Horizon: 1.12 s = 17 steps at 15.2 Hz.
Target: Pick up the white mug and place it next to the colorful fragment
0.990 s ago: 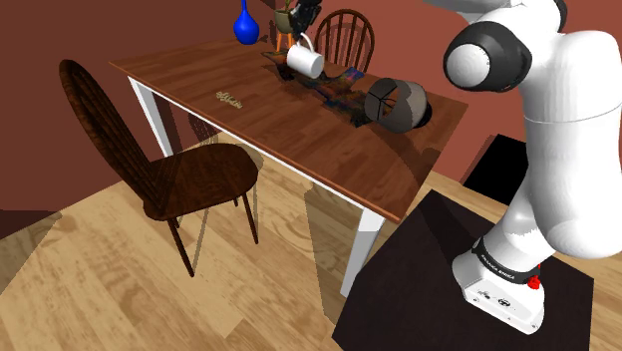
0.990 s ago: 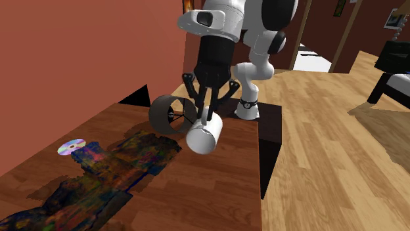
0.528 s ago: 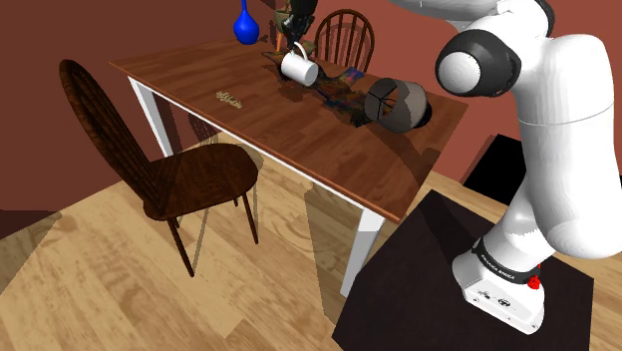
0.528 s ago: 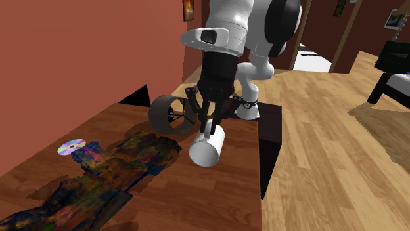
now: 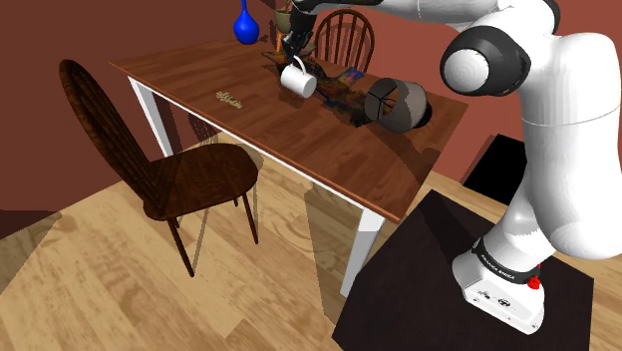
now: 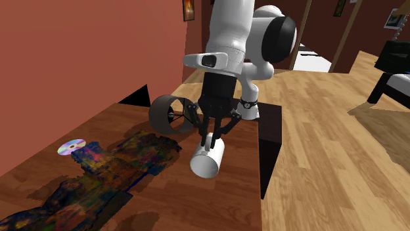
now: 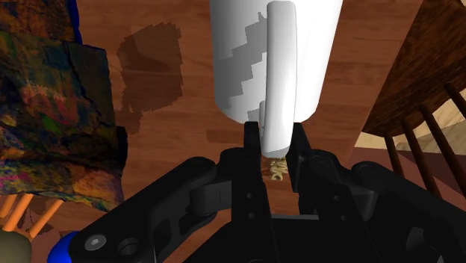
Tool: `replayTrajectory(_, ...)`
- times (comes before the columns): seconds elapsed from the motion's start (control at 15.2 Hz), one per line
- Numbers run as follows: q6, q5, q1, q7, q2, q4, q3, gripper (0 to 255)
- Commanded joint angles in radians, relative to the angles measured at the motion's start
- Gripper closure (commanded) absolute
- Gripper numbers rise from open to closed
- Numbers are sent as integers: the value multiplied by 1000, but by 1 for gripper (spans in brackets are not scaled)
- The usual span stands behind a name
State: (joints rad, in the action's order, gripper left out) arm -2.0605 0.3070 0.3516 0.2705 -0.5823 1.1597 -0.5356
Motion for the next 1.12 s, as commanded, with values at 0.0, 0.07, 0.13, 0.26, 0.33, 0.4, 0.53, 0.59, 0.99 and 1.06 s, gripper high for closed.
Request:
replayTrajectory(0.0,-33,0,7,5,7,40,0,255)
replayTrajectory(0.07,-47,1,10,7,7,55,0,255)
replayTrajectory(0.13,-60,2,13,8,8,69,1,255)
replayTrajectory(0.26,-87,4,17,12,8,97,2,255)
replayTrajectory(0.33,-100,5,19,13,8,110,3,255)
replayTrajectory(0.4,-113,6,21,15,7,123,4,255)
replayTrajectory(0.53,-139,9,24,19,5,147,6,255)
replayTrajectory(0.59,-151,11,25,20,3,158,7,255)
replayTrajectory(0.99,-223,25,29,32,-10,218,16,255)
replayTrajectory(1.06,-234,27,29,34,-14,227,18,255)
